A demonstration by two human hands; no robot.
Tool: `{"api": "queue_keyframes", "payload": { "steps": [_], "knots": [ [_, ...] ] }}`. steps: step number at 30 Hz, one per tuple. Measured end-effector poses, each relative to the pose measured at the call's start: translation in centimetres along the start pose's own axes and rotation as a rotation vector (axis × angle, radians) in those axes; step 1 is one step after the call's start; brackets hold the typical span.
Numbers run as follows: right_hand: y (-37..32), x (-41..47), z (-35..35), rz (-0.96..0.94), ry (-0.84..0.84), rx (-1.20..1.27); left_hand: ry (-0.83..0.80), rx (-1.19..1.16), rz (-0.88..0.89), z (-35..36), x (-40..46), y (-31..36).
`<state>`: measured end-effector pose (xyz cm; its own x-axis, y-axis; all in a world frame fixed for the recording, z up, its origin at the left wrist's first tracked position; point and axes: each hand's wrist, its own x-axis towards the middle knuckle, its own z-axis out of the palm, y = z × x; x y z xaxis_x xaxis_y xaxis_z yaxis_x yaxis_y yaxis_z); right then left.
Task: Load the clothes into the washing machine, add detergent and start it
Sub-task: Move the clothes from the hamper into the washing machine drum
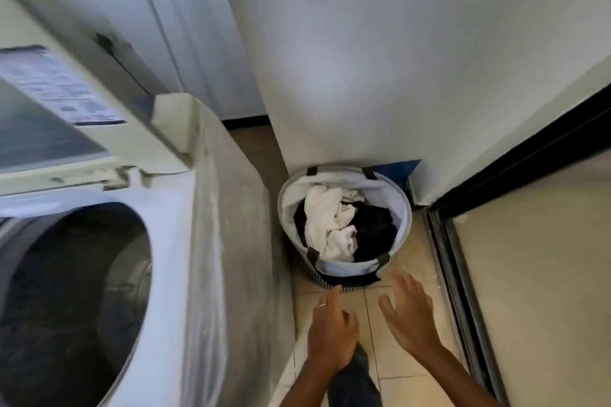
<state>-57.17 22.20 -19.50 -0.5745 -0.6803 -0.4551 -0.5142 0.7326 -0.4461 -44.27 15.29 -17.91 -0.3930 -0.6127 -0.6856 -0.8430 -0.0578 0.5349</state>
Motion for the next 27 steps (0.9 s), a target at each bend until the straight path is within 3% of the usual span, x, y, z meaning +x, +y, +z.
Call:
{"api": "queue_keyframes", "payload": {
  "steps": [5,10,14,19,23,27],
  "knots": [
    [-0.8,11.4,4.0,-0.211,-0.147,-0.179,0.069,-0.082,-0.132,1.0,6.4,-1.4],
    [-2.5,21.5,8.7,-0.427,-0.269,-0.53,0.143,-0.128,-0.129,1.6,11.6,-2.2],
    [-2.9,27.4,12.4,-0.522,-0.41,-0.824,0.158,-0.168,-0.15,2.1,14.3,-3.1],
    [-1.6,30.2,17.9,-0.501,-0.429,-0.967,0.178,-0.335,-0.195,2.2,16.1,-4.4],
    [-2.1,28.6,18.9,-0.526,-0.399,-0.88,0.188,-0.437,-0.238,2.2,16.6,-4.9],
    [-2.2,26.1,15.6,-0.437,-0.318,-0.421,0.206,-0.522,-0.271,0.9,16.2,-4.3]
  ]
}}
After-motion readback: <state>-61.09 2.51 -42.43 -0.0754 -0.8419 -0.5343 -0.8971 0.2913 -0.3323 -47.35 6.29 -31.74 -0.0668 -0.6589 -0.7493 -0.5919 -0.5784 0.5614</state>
